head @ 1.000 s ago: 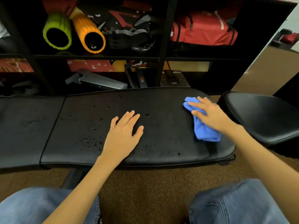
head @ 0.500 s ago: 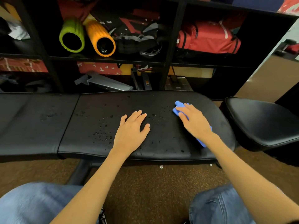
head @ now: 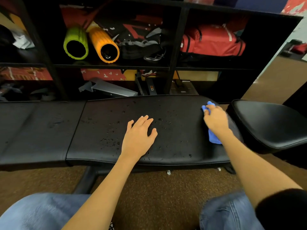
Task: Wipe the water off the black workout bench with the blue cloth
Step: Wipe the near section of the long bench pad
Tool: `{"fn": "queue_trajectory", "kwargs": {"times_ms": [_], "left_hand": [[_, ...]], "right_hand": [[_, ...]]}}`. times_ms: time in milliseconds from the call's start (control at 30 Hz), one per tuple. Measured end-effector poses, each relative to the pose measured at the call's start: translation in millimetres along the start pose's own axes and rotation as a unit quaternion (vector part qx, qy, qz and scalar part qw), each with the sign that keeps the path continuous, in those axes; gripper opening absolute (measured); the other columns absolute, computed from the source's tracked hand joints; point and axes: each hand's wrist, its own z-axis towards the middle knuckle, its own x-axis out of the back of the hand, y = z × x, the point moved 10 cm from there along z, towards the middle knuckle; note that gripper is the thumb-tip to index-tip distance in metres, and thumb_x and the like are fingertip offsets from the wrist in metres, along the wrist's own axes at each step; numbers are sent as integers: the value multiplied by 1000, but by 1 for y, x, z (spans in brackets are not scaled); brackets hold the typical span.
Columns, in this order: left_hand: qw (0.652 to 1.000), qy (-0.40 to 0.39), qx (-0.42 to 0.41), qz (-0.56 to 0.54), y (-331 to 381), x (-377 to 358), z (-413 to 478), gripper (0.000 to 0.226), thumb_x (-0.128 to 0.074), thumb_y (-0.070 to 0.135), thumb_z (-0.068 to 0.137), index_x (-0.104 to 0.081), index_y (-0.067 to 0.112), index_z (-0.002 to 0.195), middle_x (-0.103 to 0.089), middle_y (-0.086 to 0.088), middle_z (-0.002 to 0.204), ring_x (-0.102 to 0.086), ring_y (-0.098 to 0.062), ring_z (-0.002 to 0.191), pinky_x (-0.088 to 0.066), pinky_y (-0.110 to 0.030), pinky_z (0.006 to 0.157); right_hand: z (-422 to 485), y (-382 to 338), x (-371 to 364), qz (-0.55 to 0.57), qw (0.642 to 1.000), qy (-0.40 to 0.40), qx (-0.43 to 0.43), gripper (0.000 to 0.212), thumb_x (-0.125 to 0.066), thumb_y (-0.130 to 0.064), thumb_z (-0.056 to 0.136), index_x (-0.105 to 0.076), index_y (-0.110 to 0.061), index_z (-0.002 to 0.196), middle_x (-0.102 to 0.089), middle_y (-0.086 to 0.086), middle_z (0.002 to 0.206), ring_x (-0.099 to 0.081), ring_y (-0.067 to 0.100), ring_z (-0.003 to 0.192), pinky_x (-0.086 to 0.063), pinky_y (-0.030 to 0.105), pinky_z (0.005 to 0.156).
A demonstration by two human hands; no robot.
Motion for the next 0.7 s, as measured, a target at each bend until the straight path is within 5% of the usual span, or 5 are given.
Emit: {"fn": "queue_trajectory", "kwargs": {"times_ms": [167,333,433,700], "left_hand": [[1000,-3,-1,-8,-1,0,-1,49,-40,41,97,-42,22,142,-35,3,151,-25,-8,141,-9,-35,118],[1000,-8,-11,-5,0,-2,-2,49,-37,41,99,-39,23,144,-33,4,153,-23,-8,142,-7,-34,119],[1000,-8,-12,-4,1,-1,-1,49,-37,41,99,-39,23,144,-33,4,152,-23,-8,142,-8,-34,119],[1000,4,-2,-9,0,-1,2,47,-42,40,97,-44,23,141,-38,5,150,-27,-7,140,-9,-34,118]], "right_hand": [[-53,-74,-15,40,987,-44,146,29,-42,-22,98,-56,-18,123,-53,10,127,-49,31,118,-41,36,92],[-97,-60,7,93,954,-117,261,32,-50,-22,97,-56,-24,128,-48,-1,141,-33,14,139,-31,25,107],[-73,-12,27,62,971,-70,219,30,-54,-16,95,-61,-17,124,-53,10,136,-45,24,131,-28,22,106],[-4,77,26,-11,998,-24,-55,40,-37,-22,99,-43,-11,138,-53,28,121,-50,46,109,-40,45,90]]}}
